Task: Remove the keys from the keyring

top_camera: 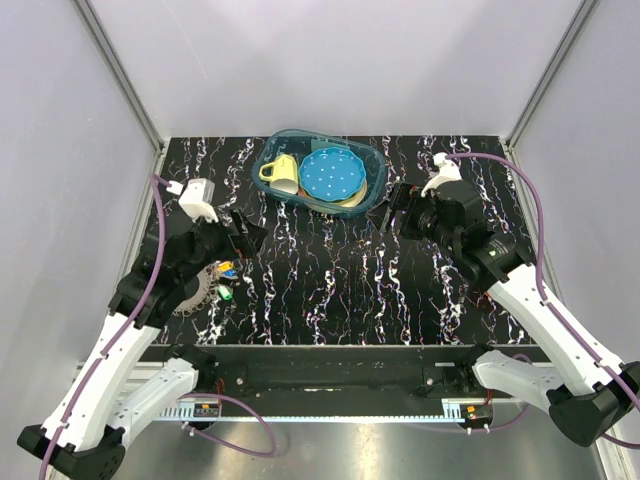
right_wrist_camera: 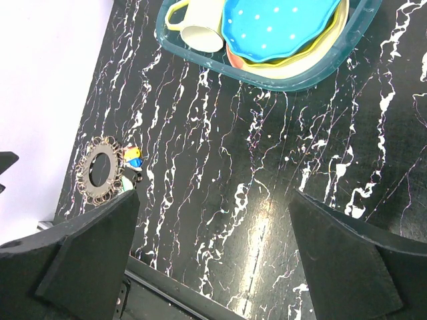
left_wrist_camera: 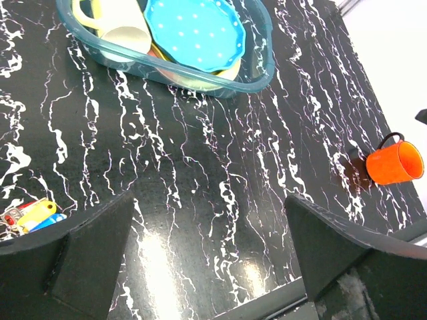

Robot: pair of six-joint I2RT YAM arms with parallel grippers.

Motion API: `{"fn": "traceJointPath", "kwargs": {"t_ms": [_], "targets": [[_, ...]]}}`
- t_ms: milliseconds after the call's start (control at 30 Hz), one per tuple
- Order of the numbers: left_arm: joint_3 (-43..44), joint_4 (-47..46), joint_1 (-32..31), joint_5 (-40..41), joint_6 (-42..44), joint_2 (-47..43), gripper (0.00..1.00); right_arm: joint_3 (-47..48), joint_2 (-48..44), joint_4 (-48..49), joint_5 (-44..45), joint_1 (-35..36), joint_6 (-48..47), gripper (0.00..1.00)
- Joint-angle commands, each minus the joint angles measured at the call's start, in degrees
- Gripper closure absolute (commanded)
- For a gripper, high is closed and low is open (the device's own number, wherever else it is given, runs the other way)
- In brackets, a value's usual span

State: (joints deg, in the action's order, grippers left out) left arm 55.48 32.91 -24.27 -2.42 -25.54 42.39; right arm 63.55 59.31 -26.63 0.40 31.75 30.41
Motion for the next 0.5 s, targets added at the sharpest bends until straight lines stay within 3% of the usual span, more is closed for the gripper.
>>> {"fn": "traceJointPath", "kwargs": {"t_ms": [0,233,367,467], "targets": [[0.2,-2.1,0.3,4.3,-1.0,-0.9,0.01,-0.1,-0.2,2.2,0.6,0.2,0.5,0.0],[1.0,0.7,0.3,13.9,-4.6,0.6,0.01,-0.9,-0.2,2.5,1.3,0.2,0.3,0.0],[5.2,8.9,2.0,26.4,-9.2,5.9,0.04,-2.7,-1.3,3.5,1.5,0.3,-0.5,0.0],[7.6,15.8,8.5,33.6,-15.8,10.6,0.19,-4.0,-2.2,4.7,1.6,0.3,-1.4,0.0]]}}
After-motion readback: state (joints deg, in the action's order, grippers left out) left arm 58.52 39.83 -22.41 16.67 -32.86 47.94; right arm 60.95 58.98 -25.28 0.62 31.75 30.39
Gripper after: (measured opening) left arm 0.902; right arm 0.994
